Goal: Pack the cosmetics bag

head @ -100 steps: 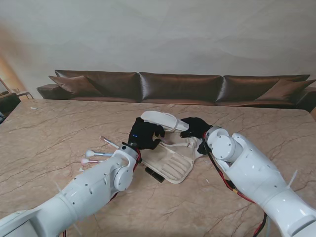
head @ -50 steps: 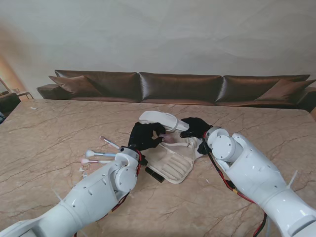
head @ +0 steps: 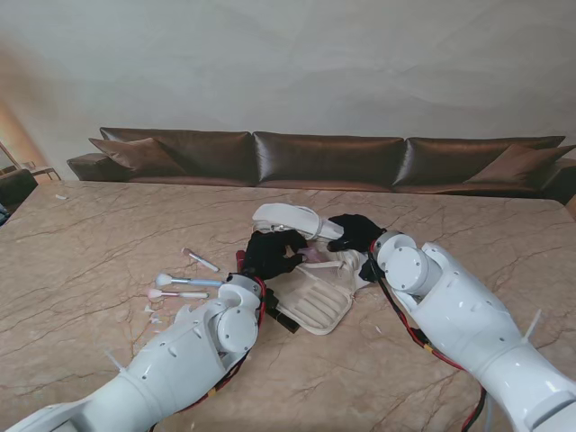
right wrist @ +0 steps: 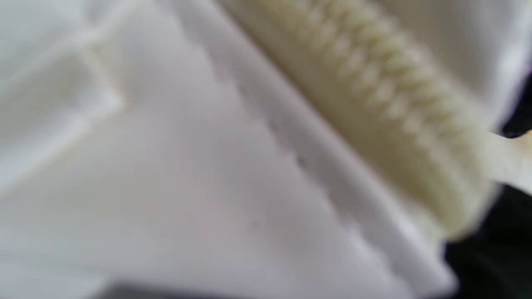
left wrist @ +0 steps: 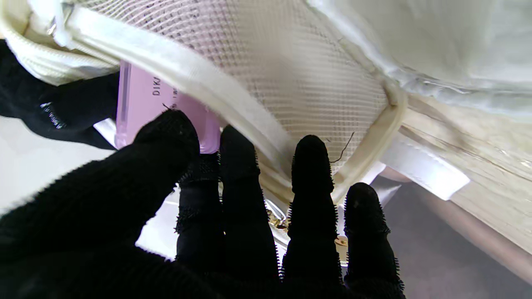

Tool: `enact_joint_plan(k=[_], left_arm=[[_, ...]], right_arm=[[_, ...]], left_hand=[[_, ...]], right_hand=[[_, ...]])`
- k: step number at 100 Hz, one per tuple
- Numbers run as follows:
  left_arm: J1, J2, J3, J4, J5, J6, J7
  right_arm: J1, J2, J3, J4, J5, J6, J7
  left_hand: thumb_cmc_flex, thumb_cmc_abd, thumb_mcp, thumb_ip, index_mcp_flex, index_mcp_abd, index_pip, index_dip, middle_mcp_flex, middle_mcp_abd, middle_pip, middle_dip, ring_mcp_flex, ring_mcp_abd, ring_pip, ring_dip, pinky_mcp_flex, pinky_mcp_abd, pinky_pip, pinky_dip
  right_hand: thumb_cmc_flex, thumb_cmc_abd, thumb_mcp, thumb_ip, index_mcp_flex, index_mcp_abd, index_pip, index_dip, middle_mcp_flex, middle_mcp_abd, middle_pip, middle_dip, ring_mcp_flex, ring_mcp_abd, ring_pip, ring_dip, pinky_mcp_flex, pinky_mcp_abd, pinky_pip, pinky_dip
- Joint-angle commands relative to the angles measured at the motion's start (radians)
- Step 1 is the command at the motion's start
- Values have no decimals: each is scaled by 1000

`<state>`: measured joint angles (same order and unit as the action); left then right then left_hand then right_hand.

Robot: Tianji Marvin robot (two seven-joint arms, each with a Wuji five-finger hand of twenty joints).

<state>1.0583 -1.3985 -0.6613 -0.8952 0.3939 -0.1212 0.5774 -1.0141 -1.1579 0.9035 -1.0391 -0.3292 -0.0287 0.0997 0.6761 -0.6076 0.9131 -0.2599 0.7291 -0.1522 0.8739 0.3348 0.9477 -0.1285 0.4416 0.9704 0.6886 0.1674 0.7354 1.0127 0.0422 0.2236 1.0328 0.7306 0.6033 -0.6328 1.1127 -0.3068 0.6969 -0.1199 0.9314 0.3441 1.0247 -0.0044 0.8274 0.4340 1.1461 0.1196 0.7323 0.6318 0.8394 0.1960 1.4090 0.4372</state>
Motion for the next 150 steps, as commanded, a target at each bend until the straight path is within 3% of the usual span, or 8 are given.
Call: enact_joint_plan(k=[1,15,36,60,77,107,116,150], left_arm=[[1,9,1,-7,-3,0,-17],[-5,16,2,-4,45,42,14],[6,43,-28,-40,80,80,9],[34,88,-80,-86,133,108,-18],[51,112,-111,-103,157,144,-49],[83,156,-142,-159,217,309,-152],[84,164,-137,-171,233,383,-191],[51,153,-96,-133,209,491,-240]], right_arm=[[-5,-7,-6,-2,2,-5,8],[-5,-7,-7,-1,2,-6,8],[-4,-7,-9,2,2,-10,8],[-6,-7,-3,-1,-4,10,5],[-11,-6,5,-10,-7,31,6],[-10,-6,17,4,-2,46,9],[-10,-6,17,7,0,45,9],[-6,-9,9,18,3,31,2]], left_hand=[[-29,37,30,29,-45,66,-79,5,-126,20,52,-63,-57,0,-26,12,-42,-22,-15,14],[-80,75,115,75,-111,130,-186,39,-266,34,122,-180,-101,0,-23,5,-61,-18,-11,24],[-93,58,165,132,-118,127,-218,63,-290,33,144,-328,-101,0,-44,-40,-46,-11,-2,18],[-2,27,88,43,-74,69,-147,58,-273,45,124,-373,-95,-1,-100,-117,-35,-5,-2,11],[2,5,53,36,-68,52,-67,64,-260,52,116,-378,-81,5,-105,-134,-4,11,-7,-2],[-149,1,44,63,-78,108,-17,57,-237,86,119,-392,-51,32,-90,-134,27,33,48,10],[-247,28,59,141,-88,152,-78,111,-262,100,107,-389,-79,38,-104,-131,6,34,38,13],[-346,70,-135,150,-120,214,-138,174,-308,139,103,-373,-137,67,-110,-117,-32,41,22,31]], right_hand=[[67,34,88,2,59,-159,98,12,51,-29,15,17,94,-26,86,24,24,3,45,9],[66,32,89,2,58,-156,98,11,52,-28,15,17,94,-24,87,24,24,3,45,9],[66,32,91,2,58,-156,98,9,52,-28,15,17,95,-24,87,25,24,3,45,9],[57,32,85,1,57,-155,101,8,53,-25,17,17,98,-23,90,25,26,4,49,10],[-51,33,81,6,48,-139,94,-8,46,-21,26,15,99,-19,92,24,29,6,54,10],[-63,48,81,12,53,-129,90,-19,38,-15,25,9,87,-6,88,23,13,17,53,8],[-55,47,78,11,53,-132,89,-19,39,-16,24,9,86,-7,88,22,12,18,53,8],[-43,39,82,9,53,-135,92,-17,43,-19,23,9,88,-11,87,22,12,15,54,8]])
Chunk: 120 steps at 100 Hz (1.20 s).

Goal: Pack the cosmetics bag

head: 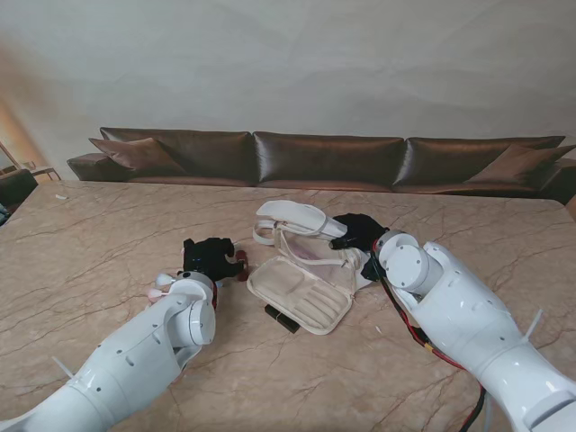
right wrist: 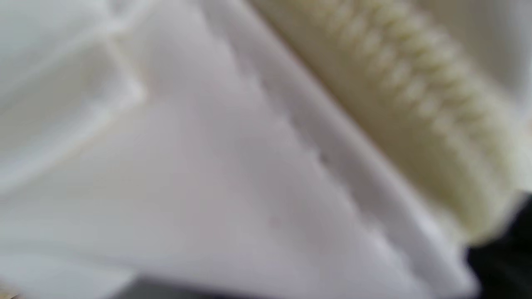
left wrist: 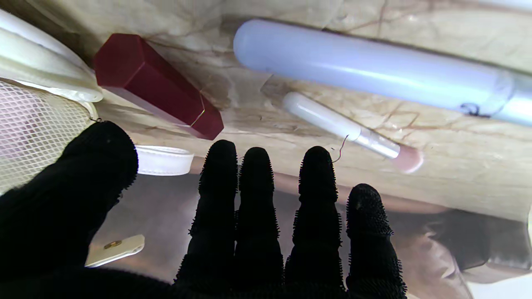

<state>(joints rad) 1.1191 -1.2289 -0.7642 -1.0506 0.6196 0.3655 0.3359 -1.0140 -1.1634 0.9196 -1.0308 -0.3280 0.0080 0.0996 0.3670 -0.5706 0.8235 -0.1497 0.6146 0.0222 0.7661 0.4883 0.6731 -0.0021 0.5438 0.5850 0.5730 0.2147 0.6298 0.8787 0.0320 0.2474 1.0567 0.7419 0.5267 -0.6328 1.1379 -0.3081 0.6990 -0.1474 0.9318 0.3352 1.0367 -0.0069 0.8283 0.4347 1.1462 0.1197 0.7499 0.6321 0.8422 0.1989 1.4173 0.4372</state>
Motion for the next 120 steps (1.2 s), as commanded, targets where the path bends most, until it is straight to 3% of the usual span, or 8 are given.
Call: enact_joint_plan(k=[1,50,65,84,100,110,115,120], left_arm=[[-12,-18,9,25,-18,5,2],[-121,-80,130,173,-91,38,-3],[-144,-82,174,187,-79,63,-32],[-150,-79,191,196,-67,68,-47],[-157,-78,204,213,-60,57,-45],[-166,-81,221,232,-47,48,-35],[-172,-78,232,238,-39,42,-37],[-176,-73,240,236,-33,38,-51]], right_arm=[[-6,-4,-7,10,2,-7,2],[-13,-1,2,12,-5,-30,-4],[-17,-2,6,14,-3,-36,-8],[-20,-1,9,18,-1,-40,-8],[-20,-2,8,20,2,-43,-7],[-18,-4,5,24,4,-46,-10],[-17,-4,4,25,6,-46,-10],[-16,-4,3,26,6,-46,-10]], left_hand=[[-38,36,-50,41,-5,40,-31,21,-33,12,1,12,-21,19,-4,17,-22,18,-2,21],[-10,42,-112,59,35,37,-33,8,-15,16,-1,17,-34,36,-14,10,-40,25,-30,19],[41,-43,85,55,3,28,-28,17,-29,3,-2,22,-35,23,-25,-2,-42,23,-38,18],[150,-33,262,91,2,15,-37,8,-32,-7,-7,14,-33,15,-34,-8,-42,22,-40,17],[148,-99,221,49,51,-19,-29,-10,-8,-19,7,16,-22,14,-31,-8,-38,18,-44,14],[255,-198,175,-78,95,-105,128,-61,64,-52,61,51,31,6,-3,-2,2,24,-29,3],[320,-177,149,-68,138,-197,293,-80,216,-87,-10,267,99,-3,33,4,32,27,-2,1],[331,-150,164,-62,165,-230,330,-84,306,-99,-103,348,135,-8,47,5,52,25,16,-4]], right_hand=[[34,39,57,11,50,-108,91,-9,31,-16,22,8,87,-11,70,21,9,12,46,8],[37,27,68,7,57,-114,96,-9,37,-19,22,8,92,-14,71,21,14,9,45,5],[36,23,72,7,58,-116,97,-10,39,-20,22,8,94,-14,73,21,16,8,46,5],[34,22,73,6,57,-117,95,-11,40,-21,23,8,95,-12,74,21,18,9,48,5],[34,21,75,6,61,-116,97,-11,42,-20,22,8,97,-14,75,21,19,9,49,5],[34,21,75,6,61,-118,98,-11,42,-21,23,8,99,-13,75,21,20,9,49,4],[35,21,75,6,61,-118,97,-11,43,-20,23,8,99,-13,76,21,20,10,50,4],[35,21,75,5,62,-117,97,-11,43,-20,23,8,99,-13,76,21,20,10,50,4]])
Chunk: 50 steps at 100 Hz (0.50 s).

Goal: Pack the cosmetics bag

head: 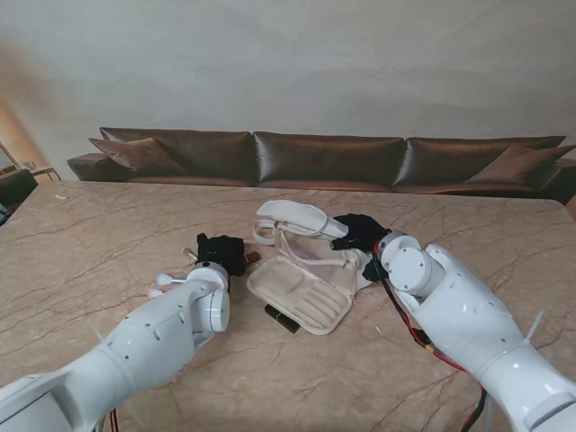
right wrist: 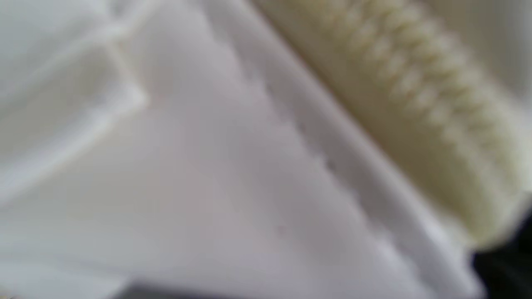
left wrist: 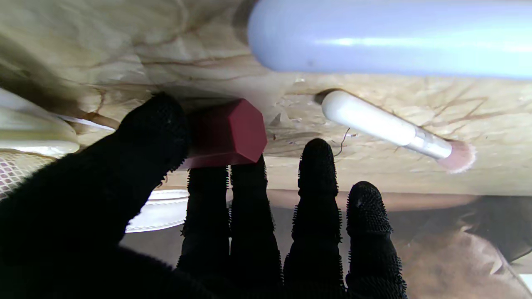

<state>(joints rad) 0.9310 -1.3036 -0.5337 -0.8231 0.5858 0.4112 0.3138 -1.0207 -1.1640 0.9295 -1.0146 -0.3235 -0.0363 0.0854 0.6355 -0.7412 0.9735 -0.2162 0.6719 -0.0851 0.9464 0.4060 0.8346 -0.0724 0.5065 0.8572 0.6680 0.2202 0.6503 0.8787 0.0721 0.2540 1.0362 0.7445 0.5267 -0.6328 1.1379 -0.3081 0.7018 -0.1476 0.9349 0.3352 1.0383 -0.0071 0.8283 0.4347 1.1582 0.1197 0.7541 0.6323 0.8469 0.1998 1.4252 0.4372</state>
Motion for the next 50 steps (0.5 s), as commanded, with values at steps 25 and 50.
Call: enact_joint_plan(k=[25,50], left_arm=[[25,12,-6,17,27,-34,13],[93,46,-111,-75,108,-78,124]], right_arm=[[-6,-5,-9,16,6,-1,5],[-3,-7,-14,20,10,0,5]], left_hand=[[65,59,75,11,79,-139,106,168,304,-3,-219,-54,178,-52,54,-14,132,-1,129,-3],[67,86,60,-5,41,-171,106,227,319,-12,-175,-23,199,-91,83,7,143,-24,130,-32]], right_hand=[[36,22,74,5,59,-116,95,-12,42,-20,23,8,87,-13,72,21,16,9,43,3],[40,26,71,4,60,-116,96,-11,41,-19,23,8,87,-13,72,20,16,10,43,2]])
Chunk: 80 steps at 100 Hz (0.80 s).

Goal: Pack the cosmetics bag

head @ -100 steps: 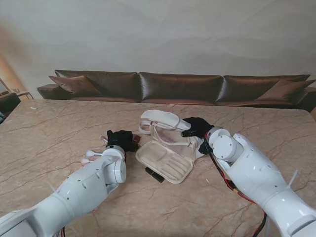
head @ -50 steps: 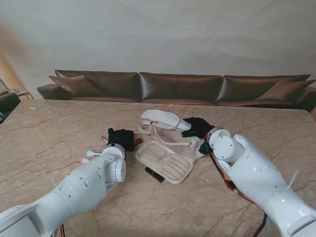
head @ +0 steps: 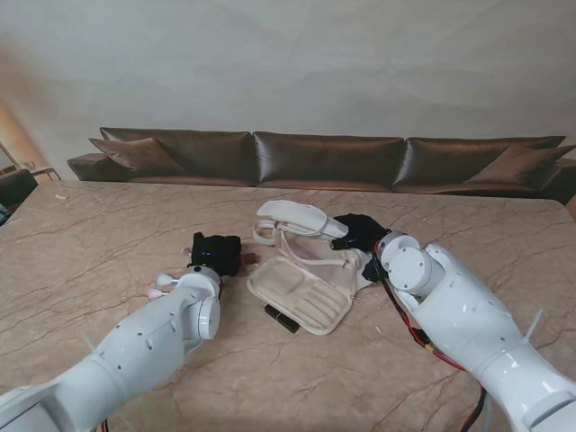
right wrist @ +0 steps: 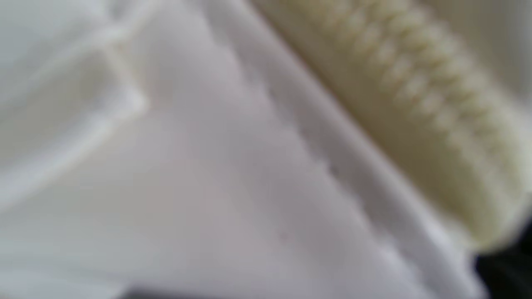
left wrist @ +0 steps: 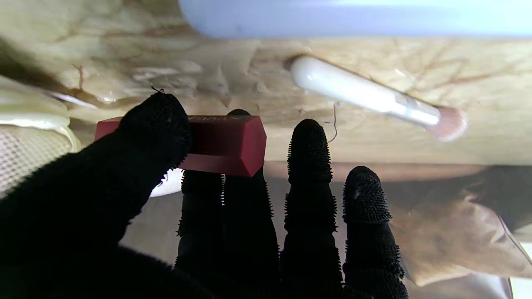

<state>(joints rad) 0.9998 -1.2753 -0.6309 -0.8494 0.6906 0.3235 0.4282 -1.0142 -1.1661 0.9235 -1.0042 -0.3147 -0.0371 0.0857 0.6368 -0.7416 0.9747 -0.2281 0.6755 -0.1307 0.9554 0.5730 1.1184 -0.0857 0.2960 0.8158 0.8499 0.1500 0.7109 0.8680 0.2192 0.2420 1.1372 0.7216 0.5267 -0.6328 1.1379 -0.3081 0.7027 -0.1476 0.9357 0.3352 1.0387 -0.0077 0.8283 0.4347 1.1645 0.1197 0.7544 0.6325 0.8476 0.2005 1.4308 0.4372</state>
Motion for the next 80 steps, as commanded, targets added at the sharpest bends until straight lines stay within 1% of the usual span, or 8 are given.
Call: enact_joint_plan(k=[1,11,24,32,43,54,71,80], left_arm=[[29,20,-20,-55,6,9,12],[74,32,-78,-129,32,6,43],[131,36,-140,-219,54,-9,94],[157,40,-157,-267,73,-23,117],[180,43,-161,-312,103,-69,158],[177,43,-134,-323,136,-98,198],[148,20,-78,-297,127,-132,250],[125,11,-45,-280,126,-152,258]], right_arm=[[-9,-5,-8,10,2,1,5],[-7,-6,-12,13,4,-1,4],[-4,-8,-16,18,6,-2,3],[-3,-9,-19,19,7,-1,3],[-4,-9,-19,17,8,2,3],[-3,-9,-20,16,7,2,2],[-6,-8,-18,13,8,1,3],[-7,-8,-17,13,8,-1,5]], left_hand=[[66,88,58,6,37,-126,97,61,35,1,36,19,17,-21,23,19,-4,-12,29,-9],[68,96,49,4,29,-140,99,66,30,-8,42,27,13,-27,24,24,-6,-21,27,-14],[66,97,44,5,26,-149,100,68,29,-13,46,31,9,-33,20,26,-16,-27,18,-20],[64,98,41,7,28,-154,99,67,30,-19,45,29,10,-37,15,26,-20,-23,8,-25],[59,102,36,7,24,-174,97,70,26,-31,44,32,-4,-43,1,24,-33,-28,-9,-33],[54,104,29,9,22,-192,94,74,25,-42,40,31,-17,-50,-16,23,-51,-46,-33,-42],[50,104,26,9,24,-218,93,72,24,-50,36,25,-31,-52,-24,25,-63,-49,-44,-44],[46,109,22,8,18,-229,93,74,19,-58,38,27,-43,-55,-27,29,-76,-49,-50,-43]], right_hand=[[40,26,71,4,60,-116,96,-11,41,-19,23,8,81,-13,71,20,15,9,37,2],[41,26,72,4,57,-117,94,-12,42,-19,23,8,81,-13,71,20,15,9,37,2],[41,26,70,4,59,-117,96,-11,42,-18,23,7,81,-13,71,20,15,9,37,2],[40,26,70,4,58,-116,95,-12,42,-20,23,8,81,-13,71,20,15,9,37,2],[41,27,70,4,57,-117,95,-12,41,-18,23,7,81,-12,71,20,15,9,38,2],[41,28,69,4,57,-115,94,-13,41,-18,23,7,80,-13,71,20,16,9,38,2],[49,36,66,4,61,-116,96,-11,43,-18,24,7,82,-11,73,20,16,9,39,2],[55,39,63,3,61,-118,96,-11,45,-17,24,7,83,-10,73,20,17,11,40,2]])
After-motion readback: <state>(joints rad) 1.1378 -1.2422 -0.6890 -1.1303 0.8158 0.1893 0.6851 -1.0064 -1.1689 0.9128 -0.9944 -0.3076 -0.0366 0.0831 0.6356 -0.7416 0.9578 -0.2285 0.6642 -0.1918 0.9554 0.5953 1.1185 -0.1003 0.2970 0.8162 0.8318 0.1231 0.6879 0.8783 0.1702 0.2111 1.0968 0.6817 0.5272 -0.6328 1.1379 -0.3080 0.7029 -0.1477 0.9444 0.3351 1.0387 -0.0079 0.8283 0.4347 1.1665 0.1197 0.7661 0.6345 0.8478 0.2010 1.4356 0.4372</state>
